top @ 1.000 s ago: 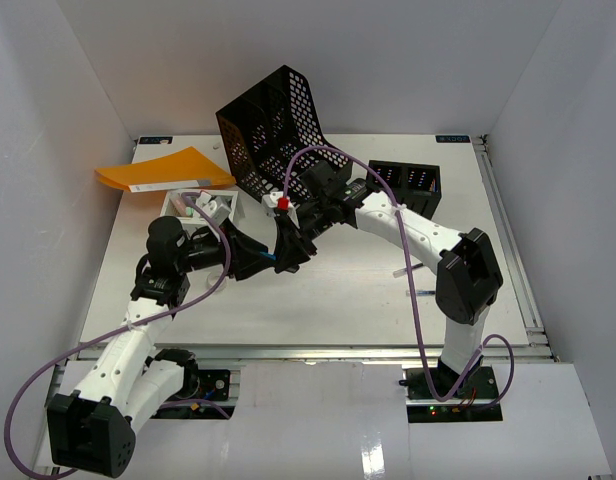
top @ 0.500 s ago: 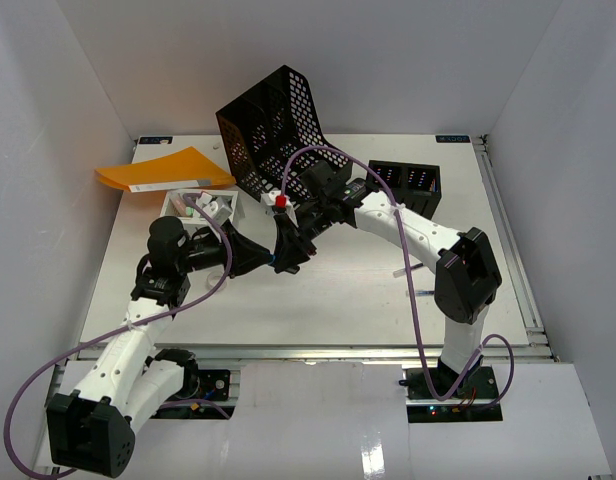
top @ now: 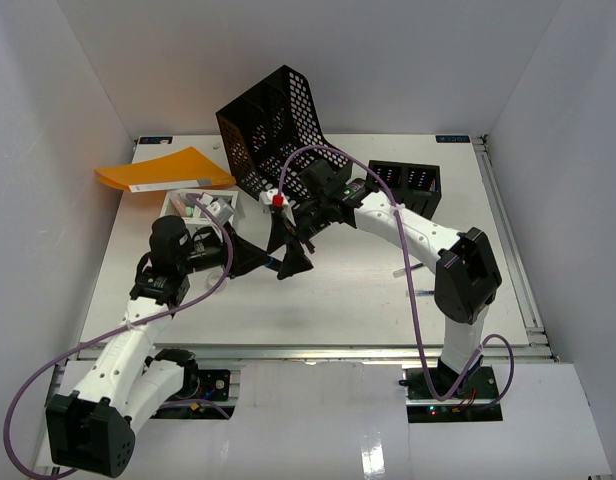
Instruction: Organize the desk
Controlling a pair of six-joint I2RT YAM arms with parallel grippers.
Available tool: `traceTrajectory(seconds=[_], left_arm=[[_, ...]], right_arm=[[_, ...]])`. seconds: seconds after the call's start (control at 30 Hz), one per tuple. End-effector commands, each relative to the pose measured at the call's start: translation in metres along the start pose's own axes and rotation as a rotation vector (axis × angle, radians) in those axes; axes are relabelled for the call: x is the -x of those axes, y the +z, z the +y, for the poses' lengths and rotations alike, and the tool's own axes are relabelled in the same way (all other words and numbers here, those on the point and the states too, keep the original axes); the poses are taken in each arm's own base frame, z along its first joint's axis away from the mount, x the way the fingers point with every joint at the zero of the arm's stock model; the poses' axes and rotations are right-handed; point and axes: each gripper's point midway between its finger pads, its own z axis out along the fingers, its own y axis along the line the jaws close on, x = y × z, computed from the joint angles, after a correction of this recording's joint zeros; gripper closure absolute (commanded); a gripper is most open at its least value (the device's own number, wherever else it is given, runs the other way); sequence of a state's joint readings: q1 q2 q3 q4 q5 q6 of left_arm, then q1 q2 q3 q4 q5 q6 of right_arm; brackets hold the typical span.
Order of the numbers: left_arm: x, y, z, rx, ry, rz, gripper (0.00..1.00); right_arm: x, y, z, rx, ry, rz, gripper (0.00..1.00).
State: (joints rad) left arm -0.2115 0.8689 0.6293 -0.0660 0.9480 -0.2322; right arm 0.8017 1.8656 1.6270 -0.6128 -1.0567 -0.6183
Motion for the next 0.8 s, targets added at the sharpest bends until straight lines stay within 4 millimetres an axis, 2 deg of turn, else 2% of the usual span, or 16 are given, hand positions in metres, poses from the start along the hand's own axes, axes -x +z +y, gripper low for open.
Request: traceTrajectory(seconds=[0.0, 0.1, 0.2, 0.23, 0.3, 0.37, 0.5, 0.57, 0.7, 0.77], left_arm=[[0.014, -0.005, 0.007, 0.083, 0.05, 0.003, 1.0], [0.021, -0.011, 0.018, 0.18, 0.068, 0.011, 1.0], [0.031, -0.019, 0.031, 0.292, 0.083, 0.009, 1.0], [0.034, -0.022, 0.035, 0.326, 0.087, 0.005, 1.0], [0.043, -0.03, 0.044, 0.41, 0.088, -0.006, 1.0], [0.055, -0.038, 0.055, 0.504, 0.095, -0.022, 1.0], [0.079, -0.048, 0.071, 0.625, 0.105, -0.053, 1.0], [0.089, -0.051, 0.081, 0.679, 0.104, -0.062, 1.0], [0.104, -0.059, 0.11, 0.818, 0.085, -0.065, 1.0], [0.104, -0.061, 0.129, 0.887, 0.068, -0.047, 1.0]], right_arm=[[0.001, -0.011, -0.013, -0.109, -0.053, 0.044, 0.1], [-0.009, -0.032, -0.027, -0.213, -0.05, 0.074, 0.07], [-0.024, -0.064, -0.045, -0.342, 0.024, 0.06, 0.06], [-0.019, -0.067, -0.047, -0.359, 0.007, 0.05, 0.06], [-0.03, -0.089, -0.052, -0.429, 0.026, 0.038, 0.06], [-0.04, -0.103, -0.054, -0.473, 0.044, 0.039, 0.06], [-0.054, -0.114, -0.045, -0.504, 0.051, 0.028, 0.07], [-0.064, -0.113, -0.037, -0.5, 0.049, 0.03, 0.07], [-0.065, -0.116, -0.024, -0.499, 0.017, 0.024, 0.07], [-0.067, -0.118, -0.019, -0.505, 0.006, 0.02, 0.07]])
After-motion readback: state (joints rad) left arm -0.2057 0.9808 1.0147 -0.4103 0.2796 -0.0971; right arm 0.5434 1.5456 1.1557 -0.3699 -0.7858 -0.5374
